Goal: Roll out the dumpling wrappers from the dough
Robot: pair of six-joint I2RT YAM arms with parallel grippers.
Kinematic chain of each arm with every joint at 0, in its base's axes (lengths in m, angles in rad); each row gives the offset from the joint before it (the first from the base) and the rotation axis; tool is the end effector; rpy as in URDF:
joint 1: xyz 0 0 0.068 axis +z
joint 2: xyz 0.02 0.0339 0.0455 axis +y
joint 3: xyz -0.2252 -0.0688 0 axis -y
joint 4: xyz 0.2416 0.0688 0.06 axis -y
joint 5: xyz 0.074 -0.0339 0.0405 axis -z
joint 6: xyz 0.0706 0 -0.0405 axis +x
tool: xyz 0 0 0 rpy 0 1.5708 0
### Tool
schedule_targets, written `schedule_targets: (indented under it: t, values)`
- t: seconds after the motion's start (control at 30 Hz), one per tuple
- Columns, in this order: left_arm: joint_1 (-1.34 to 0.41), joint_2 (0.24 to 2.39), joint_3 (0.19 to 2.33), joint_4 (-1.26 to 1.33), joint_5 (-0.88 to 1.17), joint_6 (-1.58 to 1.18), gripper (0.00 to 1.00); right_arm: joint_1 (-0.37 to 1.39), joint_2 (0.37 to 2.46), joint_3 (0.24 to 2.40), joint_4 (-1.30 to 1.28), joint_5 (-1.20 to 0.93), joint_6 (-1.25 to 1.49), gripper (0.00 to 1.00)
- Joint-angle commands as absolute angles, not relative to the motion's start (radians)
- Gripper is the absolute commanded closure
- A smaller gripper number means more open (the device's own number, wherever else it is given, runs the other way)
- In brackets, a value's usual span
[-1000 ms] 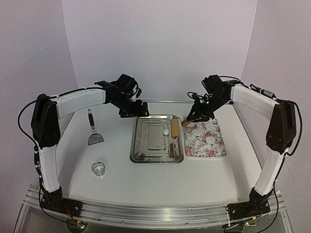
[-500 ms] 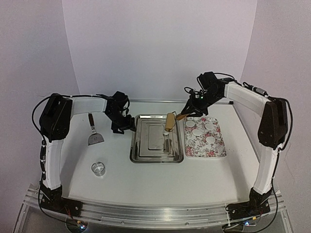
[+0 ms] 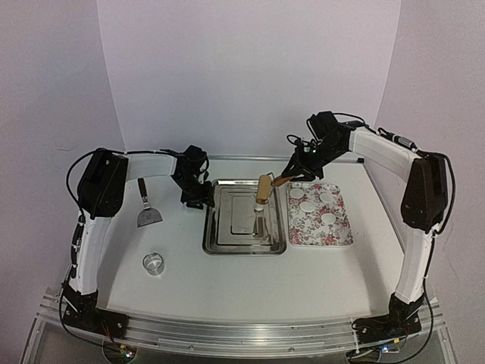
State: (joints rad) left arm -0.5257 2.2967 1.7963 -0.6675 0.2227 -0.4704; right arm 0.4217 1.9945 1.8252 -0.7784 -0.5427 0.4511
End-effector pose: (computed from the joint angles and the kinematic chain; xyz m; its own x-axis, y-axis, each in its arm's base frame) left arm 0.3955 -0.2475 0.0872 -0.9651 0.0488 -0.2574 0.1424 0.9225 -0.3588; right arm 0.3859 0.2131 0.2280 -0.9395 -0.0123 -0.3423 -0.2399 0.7370 0.6318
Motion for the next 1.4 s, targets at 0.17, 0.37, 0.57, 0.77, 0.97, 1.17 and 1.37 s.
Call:
schedule_targets:
  t: [0.17, 0.37, 0.57, 0.77, 0.97, 1.17, 1.37]
  values:
    - [-0.573, 2.381, 1.915, -0.814, 0.084, -0.414, 0.63, 0.427, 1.978, 1.859, -0.732, -0.526, 0.442, 1.0]
    - [-0.597, 2.382, 1.89, -0.841, 0.025, -0.451, 0.74, 0.427, 1.965, 1.832, -0.732, -0.507, 0.43, 1.0]
    - [-0.614, 2.349, 1.822, -0.867, -0.045, -0.509, 0.88, 0.427, 1.972, 1.825, -0.733, -0.55, 0.416, 1.0]
    - [-0.633, 2.224, 1.645, -0.81, -0.071, -0.572, 0.95, 0.426, 1.944, 1.797, -0.742, -0.621, 0.421, 1.0]
    - [-0.676, 2.127, 1.525, -0.787, -0.089, -0.636, 1.0, 0.427, 1.943, 1.786, -0.778, -0.717, 0.382, 1.0]
    - [-0.687, 2.094, 1.445, -0.753, -0.052, -0.677, 1.0, 0.427, 1.963, 1.769, -0.85, -0.782, 0.36, 1.0]
    - [-0.696, 2.096, 1.439, -0.749, -0.051, -0.69, 1.0, 0.427, 1.975, 1.745, -0.919, -0.764, 0.35, 1.0]
